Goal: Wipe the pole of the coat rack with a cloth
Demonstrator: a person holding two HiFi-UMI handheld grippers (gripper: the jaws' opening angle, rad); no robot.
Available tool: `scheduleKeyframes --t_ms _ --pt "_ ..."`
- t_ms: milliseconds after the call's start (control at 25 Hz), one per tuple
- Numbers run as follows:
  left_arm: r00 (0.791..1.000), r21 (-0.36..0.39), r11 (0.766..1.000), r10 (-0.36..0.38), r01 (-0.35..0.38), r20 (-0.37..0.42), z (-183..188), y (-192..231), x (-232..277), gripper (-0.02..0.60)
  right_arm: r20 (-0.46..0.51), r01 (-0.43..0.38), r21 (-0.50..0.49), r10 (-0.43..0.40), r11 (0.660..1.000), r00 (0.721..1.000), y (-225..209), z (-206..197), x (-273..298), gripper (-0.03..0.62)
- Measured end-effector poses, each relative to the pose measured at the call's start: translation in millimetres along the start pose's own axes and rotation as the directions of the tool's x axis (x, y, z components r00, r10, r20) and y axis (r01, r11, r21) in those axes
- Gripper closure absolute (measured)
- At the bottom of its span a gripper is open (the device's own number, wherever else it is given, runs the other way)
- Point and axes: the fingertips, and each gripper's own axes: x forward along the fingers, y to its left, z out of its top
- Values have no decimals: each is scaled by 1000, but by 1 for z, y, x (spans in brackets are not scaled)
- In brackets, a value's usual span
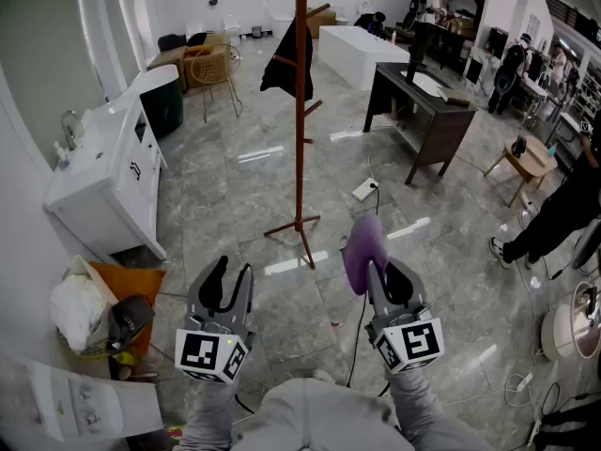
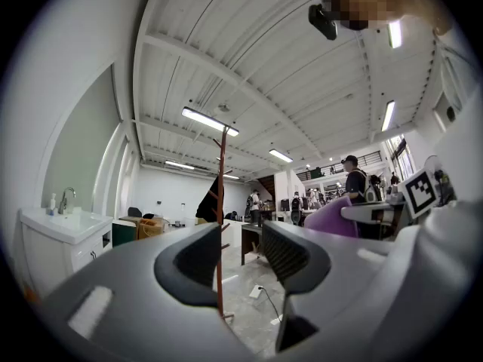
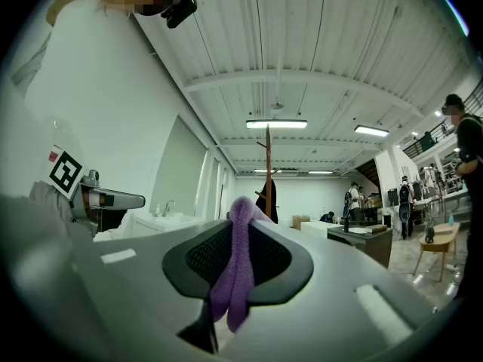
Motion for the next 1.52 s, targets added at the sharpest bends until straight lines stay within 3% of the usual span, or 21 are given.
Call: scheduleKeyframes --t_ms 720,1080,1520 --pt "1000 -13 1000 -15 14 -14 -9 3 21 403 -30 -1 10 1 1000 1000 -6 -13 12 540" --pt "1000 1 1000 5 -5 -20 -12 -15 54 403 -14 1 80 1 997 1000 -50 -27 22 540" --pt "997 27 997 68 -66 -44 -16 -25 90 403 -17 -66 118 69 991 997 -90 -44 56 540"
